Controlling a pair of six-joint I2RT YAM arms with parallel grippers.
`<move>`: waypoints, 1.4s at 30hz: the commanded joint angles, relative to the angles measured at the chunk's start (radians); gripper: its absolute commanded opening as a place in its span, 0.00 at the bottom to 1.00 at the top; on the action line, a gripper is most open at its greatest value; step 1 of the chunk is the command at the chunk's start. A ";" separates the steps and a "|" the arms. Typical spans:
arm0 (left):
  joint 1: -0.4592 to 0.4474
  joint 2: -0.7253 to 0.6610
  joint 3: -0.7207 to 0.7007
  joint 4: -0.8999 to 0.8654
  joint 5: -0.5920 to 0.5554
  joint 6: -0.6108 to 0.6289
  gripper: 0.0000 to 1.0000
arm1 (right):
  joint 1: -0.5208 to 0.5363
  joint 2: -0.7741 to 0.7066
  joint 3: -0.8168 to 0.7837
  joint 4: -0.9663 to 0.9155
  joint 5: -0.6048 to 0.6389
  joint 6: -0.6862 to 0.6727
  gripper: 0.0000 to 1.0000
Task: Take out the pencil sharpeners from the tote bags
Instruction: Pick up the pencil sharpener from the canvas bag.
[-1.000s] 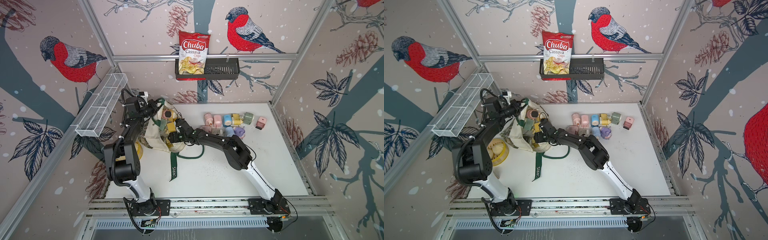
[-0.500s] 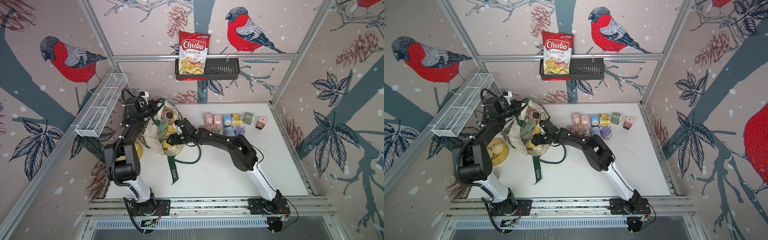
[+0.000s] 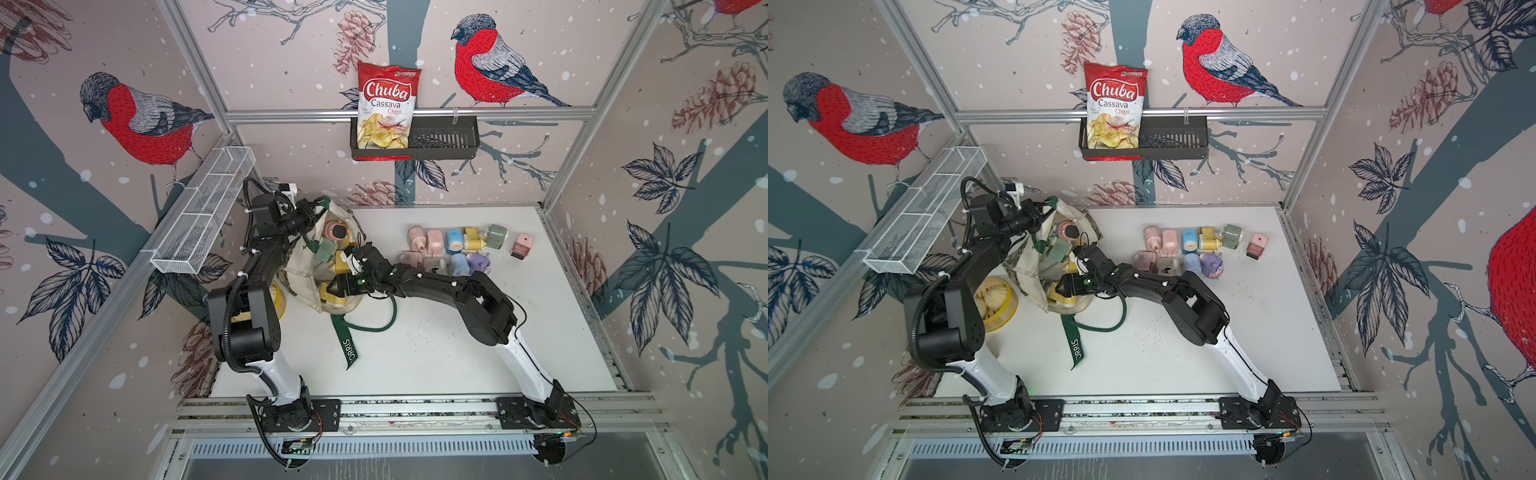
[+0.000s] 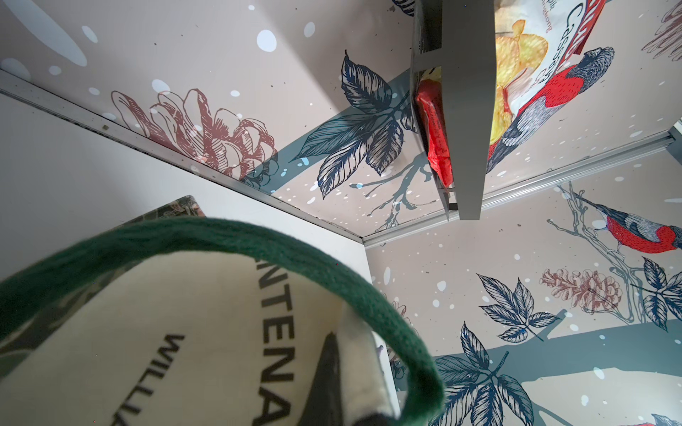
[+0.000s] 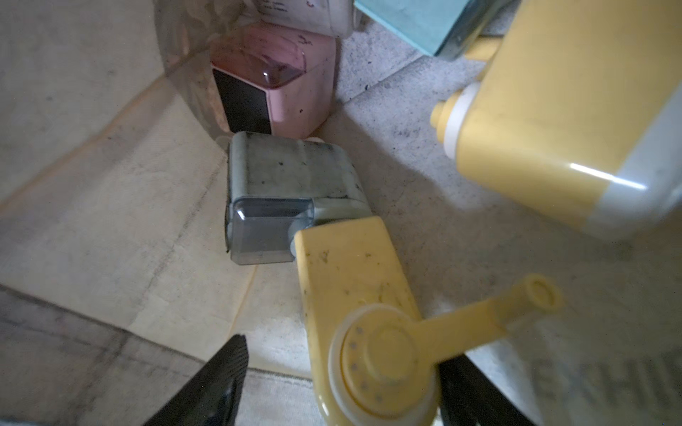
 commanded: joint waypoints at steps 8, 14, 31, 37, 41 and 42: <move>0.001 -0.004 0.011 0.110 0.039 -0.010 0.00 | 0.027 0.063 0.037 0.030 0.072 -0.040 0.66; 0.001 -0.005 0.012 0.109 0.039 -0.008 0.00 | 0.030 0.034 0.021 0.046 0.115 -0.061 0.49; 0.001 -0.007 0.011 0.113 0.043 -0.014 0.00 | 0.024 -0.267 -0.059 -0.410 0.187 -0.200 0.28; 0.001 -0.002 0.008 0.120 0.043 -0.019 0.00 | 0.016 -0.496 -0.227 -0.599 0.256 -0.236 0.28; 0.001 0.000 0.008 0.119 0.044 -0.017 0.00 | -0.029 -0.638 -0.319 -0.763 0.298 -0.239 0.28; 0.001 -0.001 0.009 0.119 0.044 -0.017 0.00 | -0.051 -0.671 -0.344 -0.816 0.297 -0.243 0.28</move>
